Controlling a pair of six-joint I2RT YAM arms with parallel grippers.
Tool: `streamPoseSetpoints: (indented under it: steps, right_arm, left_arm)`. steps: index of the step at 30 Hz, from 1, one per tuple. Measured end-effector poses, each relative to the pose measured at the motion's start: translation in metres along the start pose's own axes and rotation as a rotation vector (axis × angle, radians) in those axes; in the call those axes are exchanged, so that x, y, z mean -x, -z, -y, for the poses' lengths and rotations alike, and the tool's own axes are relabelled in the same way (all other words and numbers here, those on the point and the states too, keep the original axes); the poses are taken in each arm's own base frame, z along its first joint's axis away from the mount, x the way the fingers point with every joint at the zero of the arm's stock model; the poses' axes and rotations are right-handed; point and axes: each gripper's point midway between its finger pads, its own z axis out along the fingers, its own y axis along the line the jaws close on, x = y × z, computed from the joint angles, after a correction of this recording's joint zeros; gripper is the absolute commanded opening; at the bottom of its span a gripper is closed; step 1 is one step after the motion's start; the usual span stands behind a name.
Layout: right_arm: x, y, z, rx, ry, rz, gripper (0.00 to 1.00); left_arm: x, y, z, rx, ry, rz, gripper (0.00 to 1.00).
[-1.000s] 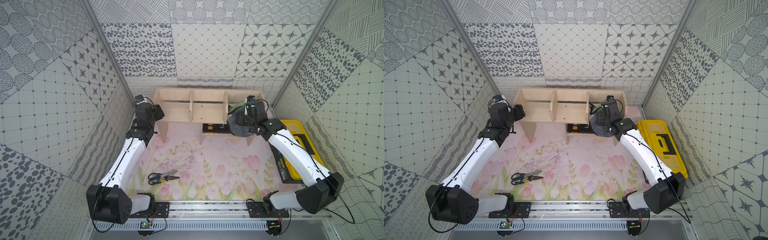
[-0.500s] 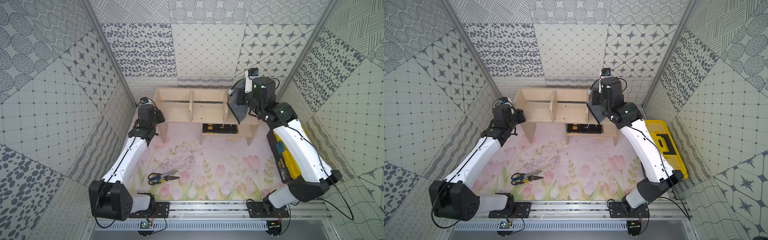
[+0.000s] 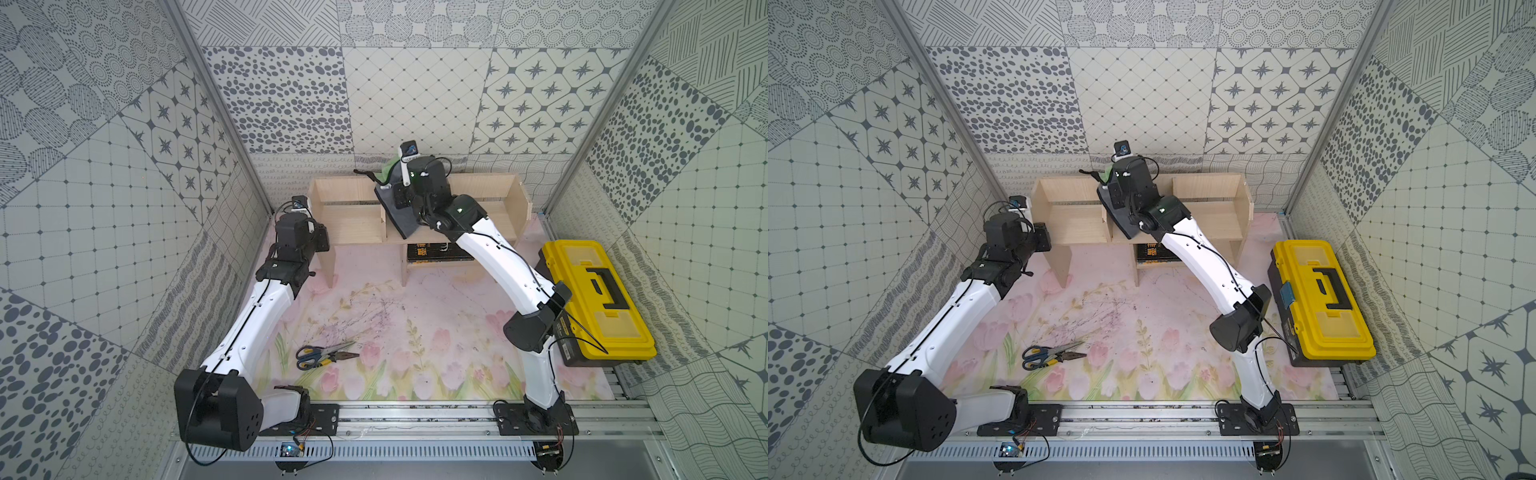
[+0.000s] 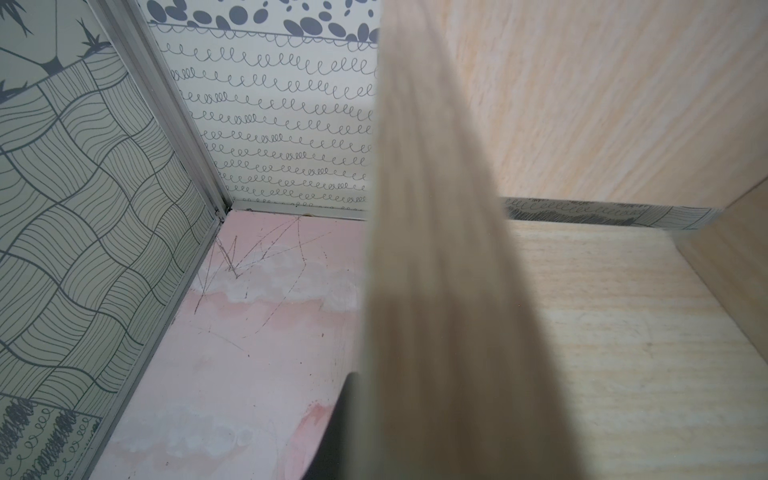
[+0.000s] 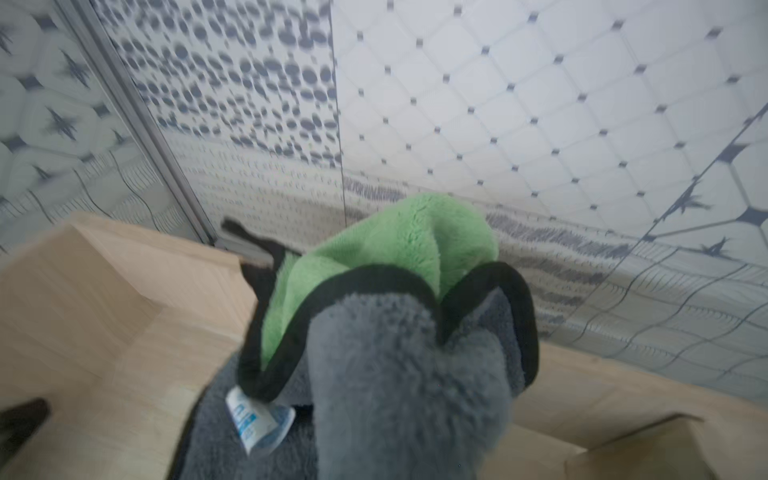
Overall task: Wipe the bookshelf clean with a cloth
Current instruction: Wipe the dust from the shelf.
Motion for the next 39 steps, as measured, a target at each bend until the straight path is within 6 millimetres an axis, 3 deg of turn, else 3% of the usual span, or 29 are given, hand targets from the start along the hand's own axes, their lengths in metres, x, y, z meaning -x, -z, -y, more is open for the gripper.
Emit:
streamPoseSetpoints:
  steps: [3, 5, 9, 11, 13, 18, 20, 21, 24, 30, 31, 33, 35, 37, 39]
  right_arm:
    - [-0.057, -0.018, 0.006, -0.04, 0.035, -0.113, 0.0]
    - [-0.084, -0.017, 0.014, -0.055, 0.042, -0.169, 0.0]
    - [-0.08, 0.002, 0.036, -0.047, -0.023, -0.16, 0.0]
    - [-0.072, 0.011, 0.044, -0.035, -0.052, -0.152, 0.16]
    - [-0.069, 0.017, 0.043, -0.007, -0.062, -0.151, 0.4]
    - [-0.079, 0.03, 0.03, 0.022, -0.013, -0.21, 0.56]
    - [-0.076, 0.037, 0.024, 0.029, 0.0, -0.217, 0.65]
    - [-0.073, 0.041, 0.021, 0.034, 0.003, -0.214, 0.66]
    - [-0.07, 0.046, 0.015, 0.042, -0.007, -0.21, 0.59]
    - [-0.101, 0.033, 0.013, 0.012, -0.029, -0.294, 0.56]
    - [-0.107, 0.028, 0.015, -0.001, -0.031, -0.308, 0.51]
    - [-0.106, 0.022, 0.019, -0.019, -0.053, -0.297, 0.23]
    - [-0.103, 0.019, 0.031, -0.04, -0.076, -0.299, 0.09]
    - [-0.097, 0.013, 0.047, -0.069, -0.105, -0.296, 0.0]
    - [-0.085, 0.004, 0.053, -0.072, -0.134, -0.277, 0.0]
  left_arm:
    - [0.0, 0.0, 0.0, -0.001, 0.002, 0.002, 0.0]
    - [0.0, 0.0, 0.0, -0.001, 0.002, 0.002, 0.0]
    - [0.0, 0.0, 0.0, -0.001, 0.002, 0.002, 0.0]
    - [0.0, 0.0, 0.0, -0.001, 0.002, 0.002, 0.0]
    - [0.0, 0.0, 0.001, -0.002, 0.002, 0.002, 0.0]
    - [0.0, 0.0, 0.0, -0.001, 0.004, 0.002, 0.0]
    - [0.0, 0.0, 0.0, -0.001, 0.003, 0.002, 0.0]
    - [0.0, 0.0, 0.0, -0.001, 0.004, 0.002, 0.0]
    - [0.0, 0.0, 0.0, -0.001, 0.005, 0.002, 0.0]
    - [0.0, 0.0, 0.0, -0.001, 0.005, 0.002, 0.0]
    - [0.0, 0.0, 0.0, -0.001, 0.006, 0.002, 0.0]
    - [0.0, 0.0, 0.0, 0.0, 0.006, 0.003, 0.0]
    - [0.0, 0.0, 0.0, -0.001, 0.006, 0.003, 0.0]
    - [0.0, 0.0, 0.0, -0.001, 0.006, 0.003, 0.0]
    - [0.0, -0.001, 0.0, -0.004, 0.004, 0.003, 0.0]
